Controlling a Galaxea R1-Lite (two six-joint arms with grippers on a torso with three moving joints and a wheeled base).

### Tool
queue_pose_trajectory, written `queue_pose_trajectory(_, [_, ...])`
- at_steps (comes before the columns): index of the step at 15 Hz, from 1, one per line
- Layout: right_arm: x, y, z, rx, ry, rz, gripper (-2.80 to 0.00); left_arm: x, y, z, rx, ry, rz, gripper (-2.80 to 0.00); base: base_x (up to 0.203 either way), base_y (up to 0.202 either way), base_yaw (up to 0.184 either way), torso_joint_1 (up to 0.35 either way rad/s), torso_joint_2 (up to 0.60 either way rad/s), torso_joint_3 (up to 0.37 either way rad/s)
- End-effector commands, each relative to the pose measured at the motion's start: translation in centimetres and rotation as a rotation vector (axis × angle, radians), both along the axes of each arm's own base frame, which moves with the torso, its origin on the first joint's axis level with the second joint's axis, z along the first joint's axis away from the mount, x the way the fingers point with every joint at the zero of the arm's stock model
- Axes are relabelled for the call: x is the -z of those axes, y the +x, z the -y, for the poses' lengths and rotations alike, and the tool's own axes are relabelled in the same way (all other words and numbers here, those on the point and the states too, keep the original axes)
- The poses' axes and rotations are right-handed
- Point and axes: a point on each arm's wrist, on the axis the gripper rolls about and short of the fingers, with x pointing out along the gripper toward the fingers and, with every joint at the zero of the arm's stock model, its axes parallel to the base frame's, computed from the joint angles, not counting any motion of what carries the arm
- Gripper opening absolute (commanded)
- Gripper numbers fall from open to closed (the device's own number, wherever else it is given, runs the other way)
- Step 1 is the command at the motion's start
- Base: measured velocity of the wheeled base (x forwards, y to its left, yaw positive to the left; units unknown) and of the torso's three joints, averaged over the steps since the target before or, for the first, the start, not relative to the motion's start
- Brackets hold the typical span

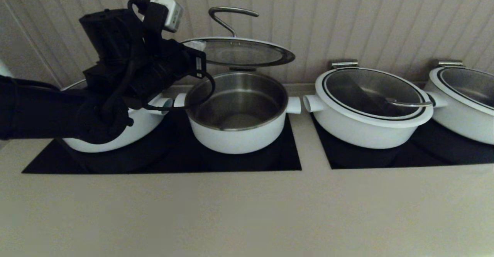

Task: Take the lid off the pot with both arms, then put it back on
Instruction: Open the pot lid completely

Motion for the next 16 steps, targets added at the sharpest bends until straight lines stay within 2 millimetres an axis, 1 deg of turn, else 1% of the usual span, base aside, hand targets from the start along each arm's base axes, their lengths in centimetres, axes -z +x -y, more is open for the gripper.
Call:
queue_pose_trajectory(1, [0.0, 0.0, 0.0, -0.001, -0.002, -0.001, -2.8, 0.3, 0.6, 0.2, 0.0, -0.015, 0.045, -2.8, 0.0, 0.0, 0.0, 0.0, 0.0, 0.0])
queue_pose_trajectory(3, [0.0, 0.0, 0.0, -0.001, 0.0, -0.001, -2.8, 0.6, 1.1, 0.4, 0.0, -0.03, 0.09, -2.8, 0.0, 0.0, 0.0, 0.0, 0.0, 0.0])
queue_pose_trajectory(6, [0.0, 0.0, 0.0, -0.001, 0.0, -0.001, -2.8, 0.5, 1.3, 0.5, -0.001, -0.031, 0.097, -2.8, 0.0, 0.0, 0.0, 0.0, 0.0, 0.0])
queue_pose_trajectory(11, [0.0, 0.0, 0.0, -0.001, 0.0, -0.001, -2.8, -0.9, 2.1, 0.8, -0.001, -0.054, 0.154, -2.8, 0.0, 0.0, 0.0, 0.0, 0.0, 0.0])
queue_pose_trajectory(16, [0.0, 0.0, 0.0, -0.001, 0.0, -0.001, -2.8, -1.8, 2.8, 1.1, -0.002, -0.068, 0.191, -2.8, 0.0, 0.0, 0.0, 0.0, 0.0, 0.0])
